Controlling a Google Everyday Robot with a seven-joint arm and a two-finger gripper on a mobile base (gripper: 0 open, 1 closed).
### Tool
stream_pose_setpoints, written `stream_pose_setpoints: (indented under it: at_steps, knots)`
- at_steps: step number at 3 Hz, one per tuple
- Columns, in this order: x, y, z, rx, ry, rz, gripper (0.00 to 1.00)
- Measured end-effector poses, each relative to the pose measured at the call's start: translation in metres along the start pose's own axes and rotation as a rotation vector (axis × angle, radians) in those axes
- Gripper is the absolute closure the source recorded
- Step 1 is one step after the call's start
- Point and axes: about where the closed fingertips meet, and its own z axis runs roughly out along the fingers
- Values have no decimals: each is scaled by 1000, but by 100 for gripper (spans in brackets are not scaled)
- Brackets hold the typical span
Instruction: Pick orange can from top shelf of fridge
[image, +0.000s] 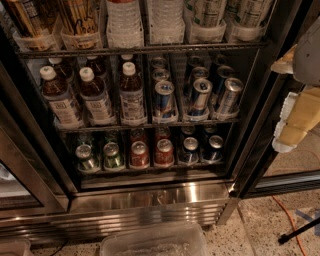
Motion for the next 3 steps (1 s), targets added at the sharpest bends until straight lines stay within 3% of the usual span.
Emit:
stream_pose_setpoints:
  at_steps: [1, 2, 3]
  knots:
    - [-1, 0, 0, 2, -2, 1, 0]
    - [-9, 3, 1, 10, -47, 7, 0]
    - [-28, 13, 4, 21, -148, 13, 0]
